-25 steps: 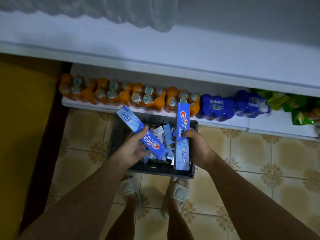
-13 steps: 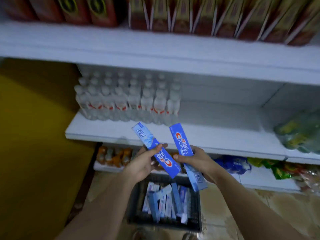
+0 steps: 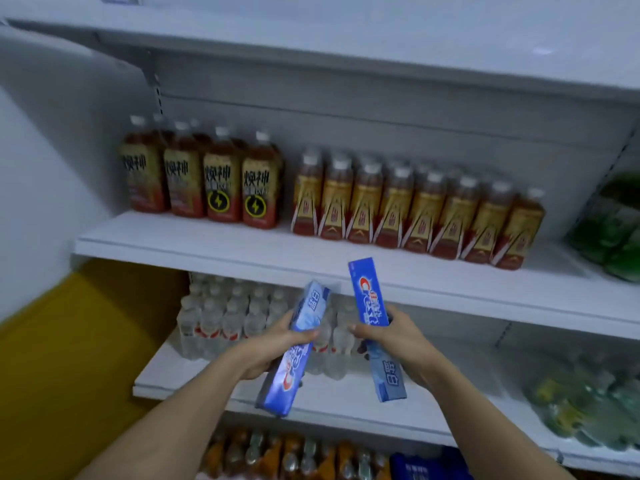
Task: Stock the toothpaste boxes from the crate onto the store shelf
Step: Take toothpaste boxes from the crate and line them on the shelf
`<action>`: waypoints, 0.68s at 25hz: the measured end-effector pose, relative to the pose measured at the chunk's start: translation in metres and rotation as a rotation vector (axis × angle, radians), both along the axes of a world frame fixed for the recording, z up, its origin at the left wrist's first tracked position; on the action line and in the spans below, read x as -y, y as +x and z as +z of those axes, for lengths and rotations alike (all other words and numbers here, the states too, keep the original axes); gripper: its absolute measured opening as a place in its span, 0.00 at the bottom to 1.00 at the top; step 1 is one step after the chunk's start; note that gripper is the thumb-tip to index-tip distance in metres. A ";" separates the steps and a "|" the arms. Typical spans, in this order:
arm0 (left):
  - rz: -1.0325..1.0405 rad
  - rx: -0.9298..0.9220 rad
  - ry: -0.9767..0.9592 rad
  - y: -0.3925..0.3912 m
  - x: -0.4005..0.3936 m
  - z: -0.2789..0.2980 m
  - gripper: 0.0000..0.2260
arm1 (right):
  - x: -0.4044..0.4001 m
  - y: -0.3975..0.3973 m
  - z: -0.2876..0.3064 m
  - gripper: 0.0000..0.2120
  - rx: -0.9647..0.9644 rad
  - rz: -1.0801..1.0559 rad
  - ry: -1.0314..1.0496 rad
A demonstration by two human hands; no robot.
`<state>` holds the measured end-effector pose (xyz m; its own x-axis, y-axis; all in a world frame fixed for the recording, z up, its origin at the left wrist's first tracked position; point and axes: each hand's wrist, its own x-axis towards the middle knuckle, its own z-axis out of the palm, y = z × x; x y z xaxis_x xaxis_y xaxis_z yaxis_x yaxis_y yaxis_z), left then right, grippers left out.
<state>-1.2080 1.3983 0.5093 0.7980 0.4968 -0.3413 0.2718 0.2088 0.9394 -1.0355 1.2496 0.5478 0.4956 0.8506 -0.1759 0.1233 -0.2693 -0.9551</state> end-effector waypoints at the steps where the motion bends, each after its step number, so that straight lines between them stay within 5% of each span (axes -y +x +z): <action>1: -0.025 -0.044 0.058 -0.006 -0.002 0.009 0.22 | -0.003 0.004 0.012 0.18 0.012 0.005 0.021; 17: -0.024 -0.460 0.653 -0.082 0.019 0.207 0.19 | 0.021 0.006 0.163 0.22 0.258 0.328 0.005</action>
